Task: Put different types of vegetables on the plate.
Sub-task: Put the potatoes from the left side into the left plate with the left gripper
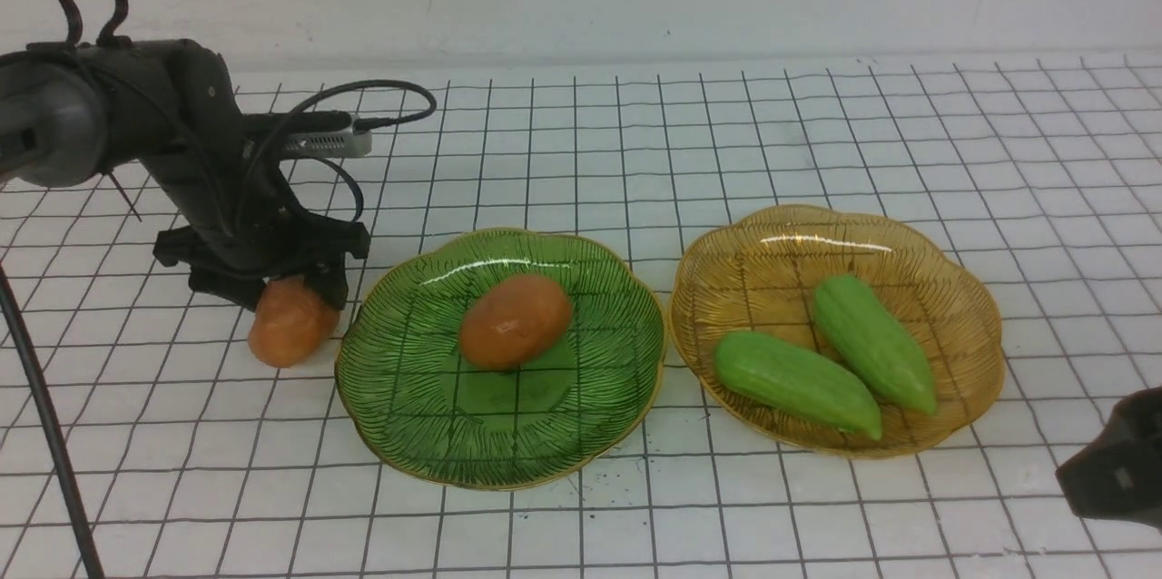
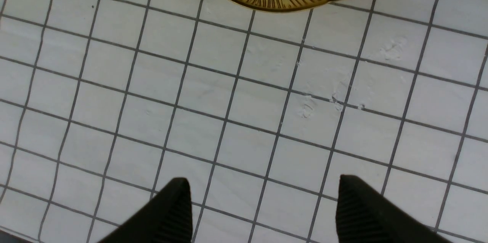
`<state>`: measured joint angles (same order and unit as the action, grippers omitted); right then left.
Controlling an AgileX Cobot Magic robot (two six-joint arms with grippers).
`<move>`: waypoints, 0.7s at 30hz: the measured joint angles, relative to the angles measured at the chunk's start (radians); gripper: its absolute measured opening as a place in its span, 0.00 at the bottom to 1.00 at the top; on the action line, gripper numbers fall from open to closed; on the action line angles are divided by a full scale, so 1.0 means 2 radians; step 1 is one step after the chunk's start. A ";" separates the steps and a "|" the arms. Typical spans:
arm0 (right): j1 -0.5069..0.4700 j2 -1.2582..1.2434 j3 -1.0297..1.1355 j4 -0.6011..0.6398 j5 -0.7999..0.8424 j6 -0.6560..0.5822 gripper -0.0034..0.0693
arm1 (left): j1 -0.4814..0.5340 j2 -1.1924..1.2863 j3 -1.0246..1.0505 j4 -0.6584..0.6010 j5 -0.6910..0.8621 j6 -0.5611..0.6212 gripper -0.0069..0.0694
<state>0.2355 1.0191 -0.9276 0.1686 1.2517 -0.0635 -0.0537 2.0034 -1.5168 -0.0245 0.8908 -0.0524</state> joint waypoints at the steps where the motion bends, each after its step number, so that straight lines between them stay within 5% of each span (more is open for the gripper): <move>1: 0.000 0.000 0.000 0.000 0.000 0.000 0.68 | 0.000 -0.006 -0.012 0.009 0.015 0.000 0.74; 6: 0.000 0.000 0.000 0.000 0.000 0.000 0.68 | -0.001 -0.038 -0.063 0.012 0.093 0.000 0.74; 15: 0.000 0.000 0.000 0.000 0.000 0.000 0.66 | -0.048 -0.064 -0.077 -0.087 0.167 0.056 0.74; 21: 0.000 -0.001 0.000 0.000 0.000 -0.010 0.38 | -0.100 -0.037 -0.077 -0.112 0.168 0.076 0.74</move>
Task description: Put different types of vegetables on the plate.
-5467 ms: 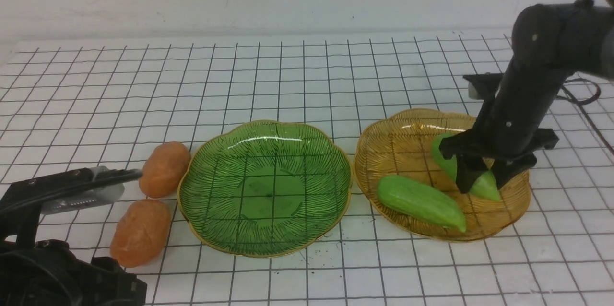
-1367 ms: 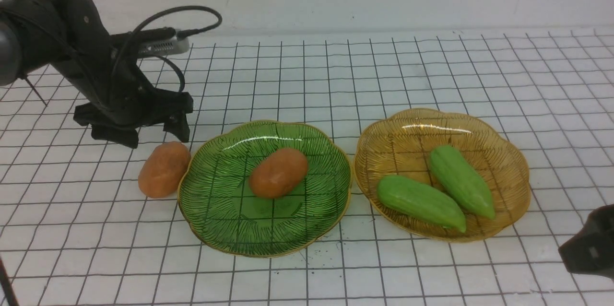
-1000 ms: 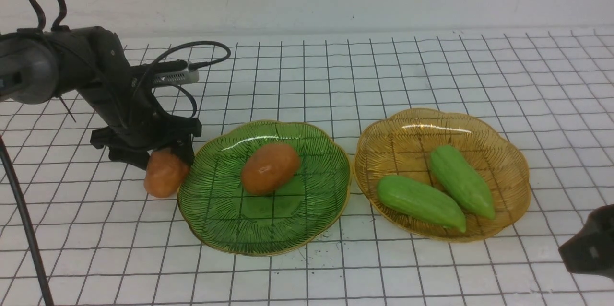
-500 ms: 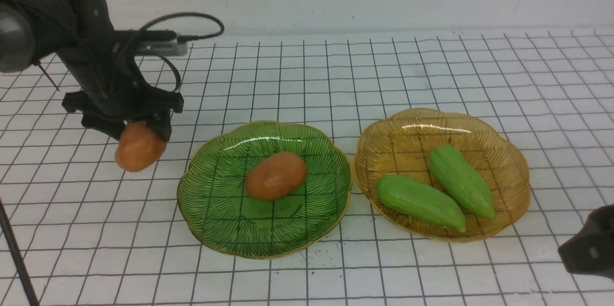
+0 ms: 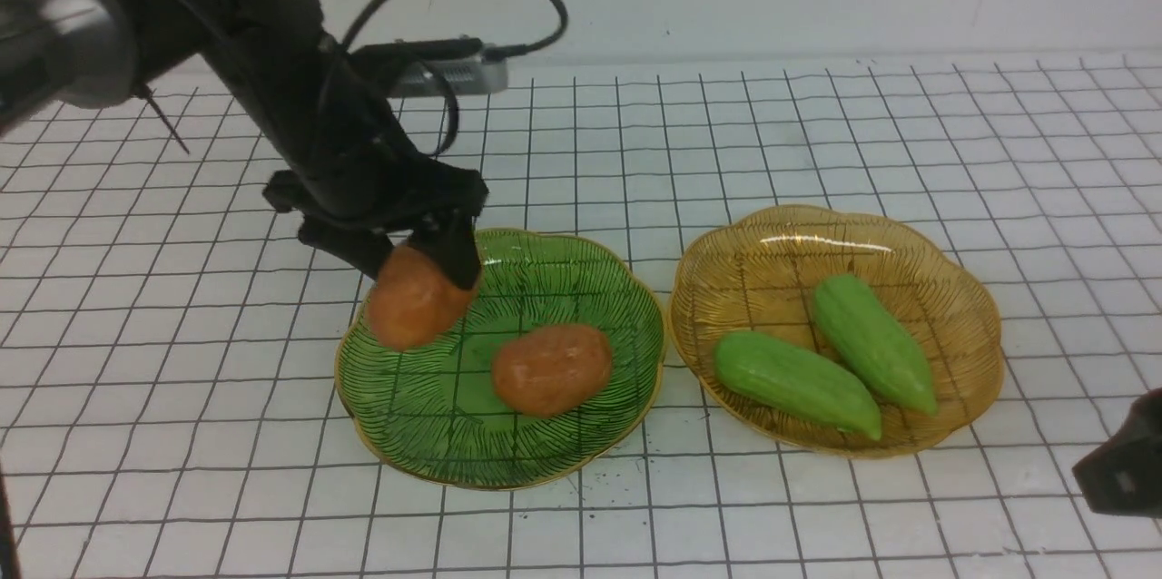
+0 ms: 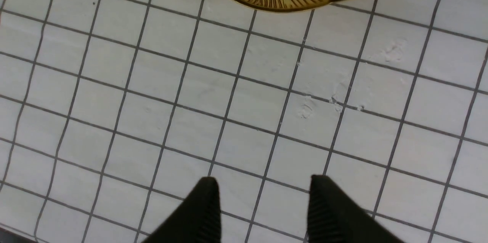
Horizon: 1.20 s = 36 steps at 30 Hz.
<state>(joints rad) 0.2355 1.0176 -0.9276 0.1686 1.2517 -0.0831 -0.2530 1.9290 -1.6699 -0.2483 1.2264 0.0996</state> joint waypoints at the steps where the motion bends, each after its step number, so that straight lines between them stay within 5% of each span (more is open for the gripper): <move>1: 0.000 -0.002 0.000 0.000 0.000 0.000 0.33 | -0.006 0.008 0.000 0.001 0.000 0.000 0.74; 3: 0.000 -0.017 0.000 0.000 0.000 0.000 0.17 | -0.016 0.023 0.000 0.004 0.000 0.001 0.74; 7: 0.000 -0.065 0.000 0.000 0.000 0.000 0.05 | -0.023 0.039 0.000 0.006 0.000 0.001 0.74; 13: 0.000 -0.177 0.000 -0.002 0.002 0.000 0.03 | -0.024 0.042 0.000 0.008 0.000 0.001 0.75; 19: 0.000 -0.354 0.032 -0.011 -0.001 0.000 0.03 | -0.024 0.042 -0.001 0.012 0.000 0.001 0.87; 24: 0.000 -0.449 0.094 -0.013 -0.041 0.000 0.03 | -0.024 0.042 -0.014 0.016 0.000 0.001 0.84; 29: 0.000 -0.485 0.156 -0.013 -0.081 0.000 0.03 | -0.024 0.042 -0.044 0.021 0.000 0.001 0.68; 36: 0.000 -0.488 0.262 -0.013 -0.259 0.000 0.03 | -0.024 0.035 -0.081 0.026 0.000 0.008 0.16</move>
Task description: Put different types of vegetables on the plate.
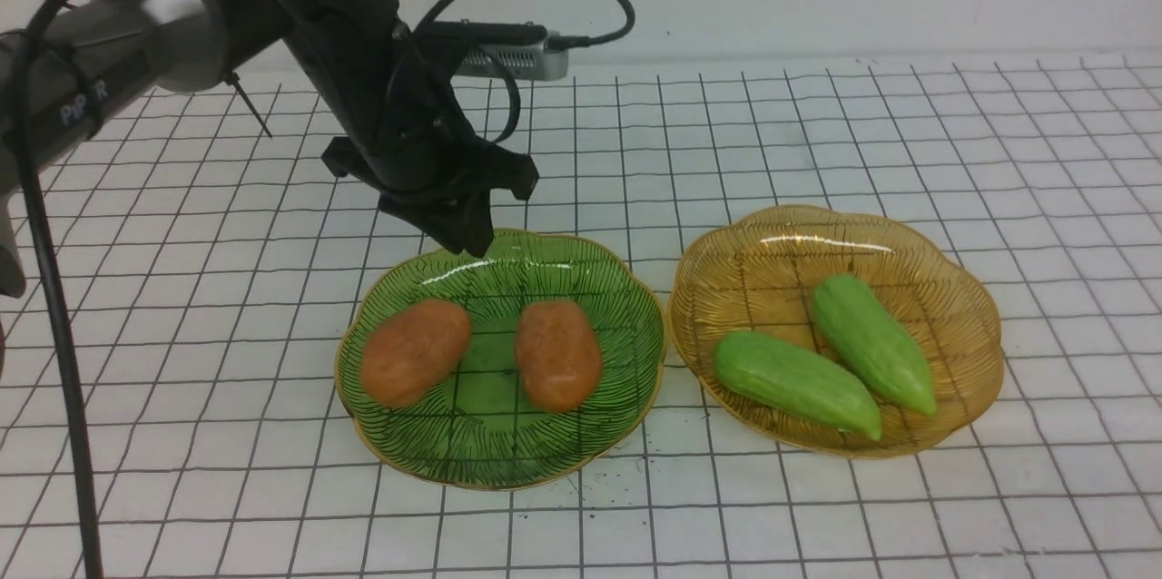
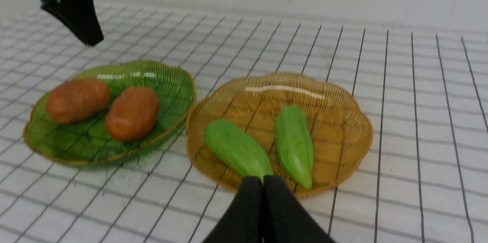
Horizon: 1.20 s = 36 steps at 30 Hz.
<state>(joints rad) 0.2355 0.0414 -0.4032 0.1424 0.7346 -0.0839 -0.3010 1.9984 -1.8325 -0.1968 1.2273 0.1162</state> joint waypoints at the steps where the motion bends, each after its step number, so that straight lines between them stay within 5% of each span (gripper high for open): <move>1: 0.000 0.000 0.002 0.000 -0.006 0.000 0.03 | 0.000 0.000 0.000 0.000 0.000 0.001 0.13; 7: 0.000 0.000 0.059 0.000 -0.136 0.000 0.03 | 0.000 -0.001 -0.002 0.004 0.000 0.003 0.08; 31: -0.001 -0.020 0.118 -0.005 -0.126 0.000 0.03 | 0.000 -0.043 -0.002 0.047 0.002 0.003 0.08; 36: -0.034 -0.025 0.167 -0.021 -0.128 0.000 0.03 | 0.000 -0.050 -0.002 0.063 0.003 0.003 0.08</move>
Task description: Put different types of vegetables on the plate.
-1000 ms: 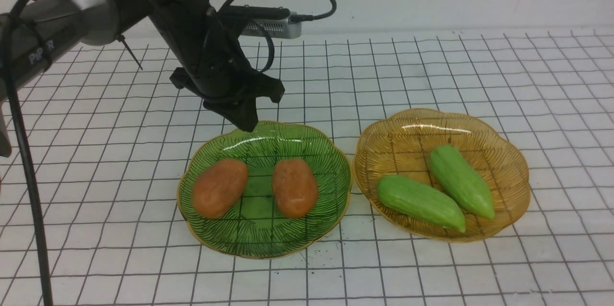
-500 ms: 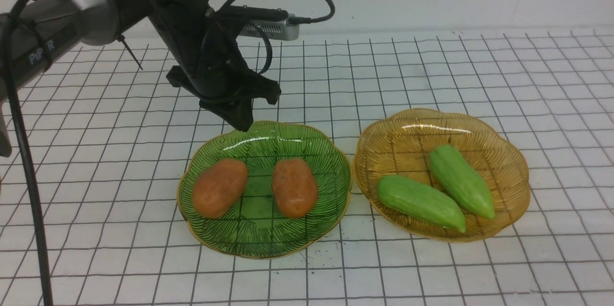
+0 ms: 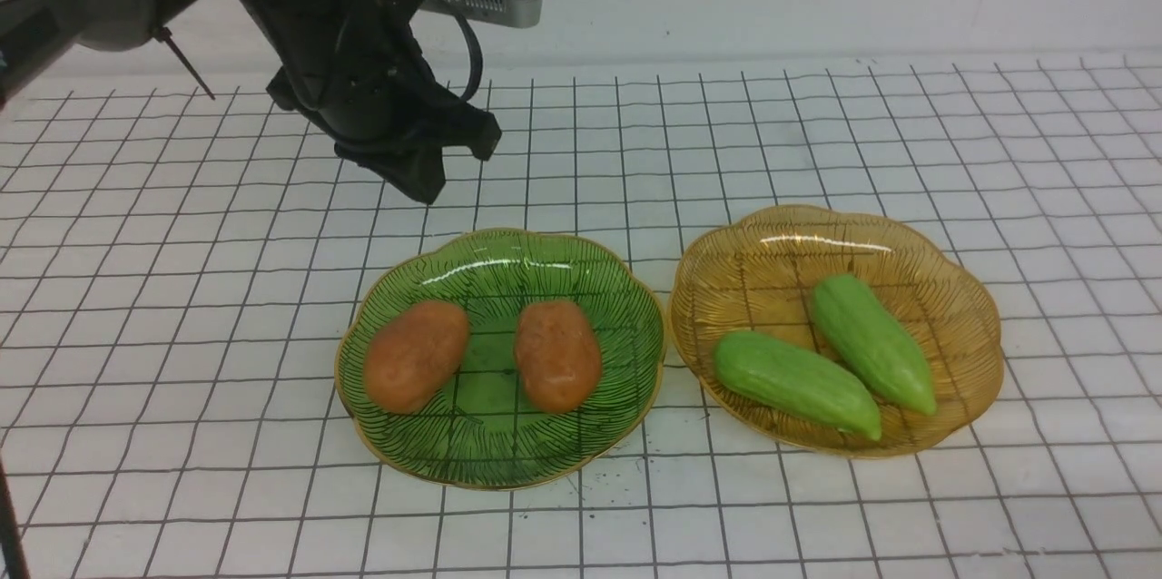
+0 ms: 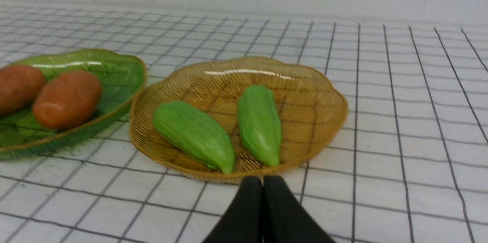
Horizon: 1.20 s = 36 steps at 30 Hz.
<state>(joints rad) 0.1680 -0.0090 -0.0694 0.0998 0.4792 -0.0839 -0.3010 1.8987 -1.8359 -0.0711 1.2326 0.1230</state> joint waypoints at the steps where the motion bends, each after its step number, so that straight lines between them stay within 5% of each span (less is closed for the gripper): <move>1: -0.007 0.000 0.005 -0.001 0.000 0.000 0.03 | 0.000 -0.003 0.000 0.001 0.001 0.000 0.08; 19: -0.104 -0.002 0.044 -0.022 -0.038 0.000 0.03 | 0.000 -0.214 0.093 0.005 0.009 0.000 0.08; 29: -0.105 -0.002 0.044 -0.024 -0.039 0.000 0.03 | 0.000 -0.442 0.293 0.023 0.007 -0.009 0.08; 32: -0.105 -0.002 0.044 -0.024 -0.039 0.000 0.03 | 0.000 -0.502 0.367 0.014 -0.027 -0.019 0.08; 36: -0.105 -0.002 0.044 -0.024 -0.039 0.000 0.03 | 0.000 -0.627 0.535 -0.027 -0.198 -0.040 0.08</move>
<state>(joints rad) -0.0423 -0.0120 0.0185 0.0527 0.4004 -0.0839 -0.3010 0.6445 -0.7650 -0.1242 0.8370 0.0428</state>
